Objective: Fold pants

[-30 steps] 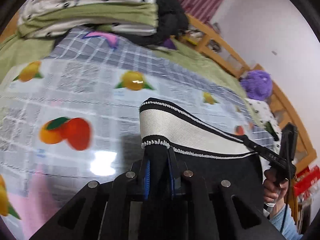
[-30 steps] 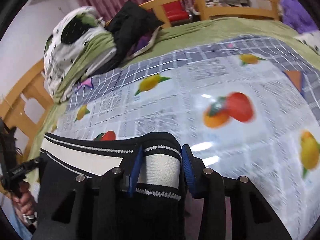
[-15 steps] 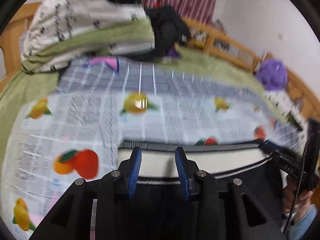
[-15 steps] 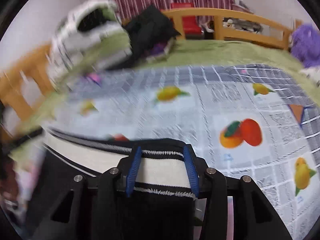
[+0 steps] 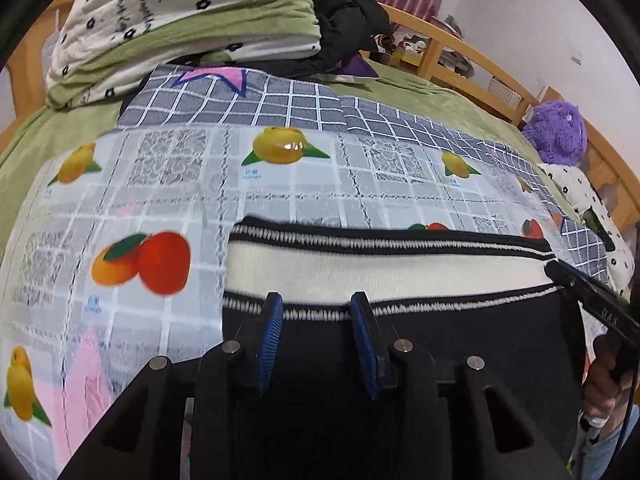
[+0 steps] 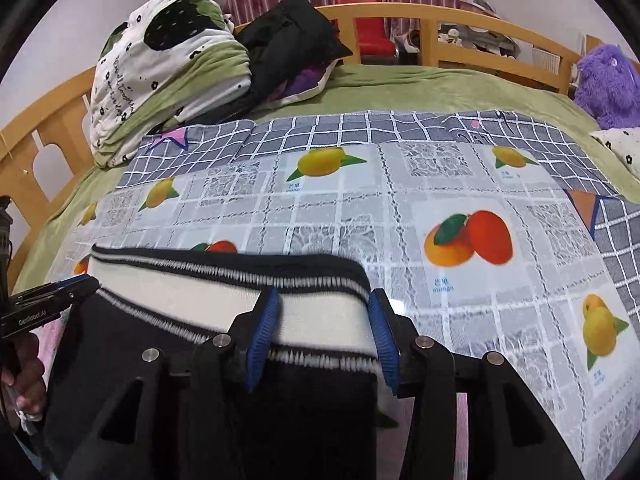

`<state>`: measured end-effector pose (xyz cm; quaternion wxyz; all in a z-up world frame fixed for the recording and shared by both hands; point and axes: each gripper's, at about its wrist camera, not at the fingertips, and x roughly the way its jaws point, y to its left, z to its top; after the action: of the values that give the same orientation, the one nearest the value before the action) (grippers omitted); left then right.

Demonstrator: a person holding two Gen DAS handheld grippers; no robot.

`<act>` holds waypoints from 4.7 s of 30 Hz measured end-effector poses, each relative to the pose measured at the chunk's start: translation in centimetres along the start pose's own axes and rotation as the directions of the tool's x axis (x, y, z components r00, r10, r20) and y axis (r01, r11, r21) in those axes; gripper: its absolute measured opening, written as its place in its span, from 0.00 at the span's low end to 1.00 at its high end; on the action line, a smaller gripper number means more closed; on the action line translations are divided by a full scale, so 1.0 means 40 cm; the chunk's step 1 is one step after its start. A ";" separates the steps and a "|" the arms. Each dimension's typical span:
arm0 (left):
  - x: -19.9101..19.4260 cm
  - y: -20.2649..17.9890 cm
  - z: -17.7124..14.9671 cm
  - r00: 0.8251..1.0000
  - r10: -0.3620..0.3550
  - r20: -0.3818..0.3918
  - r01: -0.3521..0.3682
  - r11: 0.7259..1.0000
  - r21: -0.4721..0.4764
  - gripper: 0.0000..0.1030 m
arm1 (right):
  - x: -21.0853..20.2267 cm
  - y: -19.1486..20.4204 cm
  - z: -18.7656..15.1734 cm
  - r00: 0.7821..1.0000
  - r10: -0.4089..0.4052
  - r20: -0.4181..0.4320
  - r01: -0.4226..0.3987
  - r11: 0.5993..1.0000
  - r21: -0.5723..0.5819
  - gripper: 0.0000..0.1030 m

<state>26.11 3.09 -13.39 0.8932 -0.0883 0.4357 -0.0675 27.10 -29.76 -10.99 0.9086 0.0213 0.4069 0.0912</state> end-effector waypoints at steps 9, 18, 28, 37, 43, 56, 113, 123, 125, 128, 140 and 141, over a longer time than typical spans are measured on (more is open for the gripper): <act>-0.072 -0.021 -0.099 0.998 0.011 -0.056 -0.010 1.000 0.029 0.33 | -0.112 0.018 -0.118 1.000 -0.003 -0.026 0.001 0.998 -0.056 0.42; -0.176 -0.035 -0.228 0.998 0.028 -0.056 -0.026 0.999 0.036 0.33 | -0.221 0.009 -0.247 0.998 -0.016 -0.053 0.015 1.000 -0.014 0.41; -0.275 -0.016 -0.338 0.999 0.039 -0.038 -0.037 0.999 0.039 0.33 | -0.285 0.040 -0.348 0.991 -0.096 -0.094 0.089 0.993 -0.084 0.36; -0.346 0.002 -0.396 0.999 0.029 -0.026 -0.026 0.994 0.107 0.33 | -0.374 0.043 -0.355 0.999 -0.036 0.008 0.036 0.999 -0.025 0.35; -0.347 -0.037 -0.458 0.990 0.138 0.022 -0.139 0.959 0.248 0.45 | -0.370 0.043 -0.357 0.997 -0.070 0.011 0.070 0.997 -0.032 0.42; -0.351 -0.016 -0.474 0.992 0.125 -0.003 -0.121 0.968 0.221 0.24 | -0.285 0.017 -0.372 0.988 -0.120 -0.101 0.117 0.993 -0.033 0.38; -0.301 -0.063 -0.424 0.997 -0.067 0.038 0.062 0.991 0.120 0.42 | -0.250 0.030 -0.380 0.997 -0.046 -0.068 0.035 0.987 -0.154 0.43; -0.292 0.110 -0.432 0.983 -0.170 -0.062 0.157 0.972 -0.174 0.45 | -0.251 -0.014 -0.348 0.998 -0.013 -0.069 0.013 1.000 0.001 0.43; -0.285 0.110 -0.431 0.981 -0.186 -0.047 0.175 0.969 -0.174 0.46 | -0.241 -0.007 -0.348 0.996 -0.013 -0.083 0.013 1.000 0.002 0.42; -0.273 0.090 -0.441 0.983 -0.176 -0.047 0.167 0.975 -0.145 0.32 | -0.236 0.002 -0.351 0.994 0.002 -0.105 -0.001 1.000 0.004 0.35; -0.284 0.121 -0.375 0.993 -0.108 -0.040 0.103 0.989 -0.105 0.30 | -0.226 0.054 -0.342 0.994 0.011 -0.105 -0.013 1.000 -0.012 0.32; -0.293 0.115 -0.382 0.995 -0.094 -0.032 0.091 0.992 -0.082 0.31 | -0.233 0.053 -0.340 0.995 0.012 -0.103 -0.015 0.999 -0.029 0.32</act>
<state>7.05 8.36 -14.63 0.8769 -0.1430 0.4495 -0.0927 10.62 -29.87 -12.99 0.8861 0.0057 0.4516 0.1043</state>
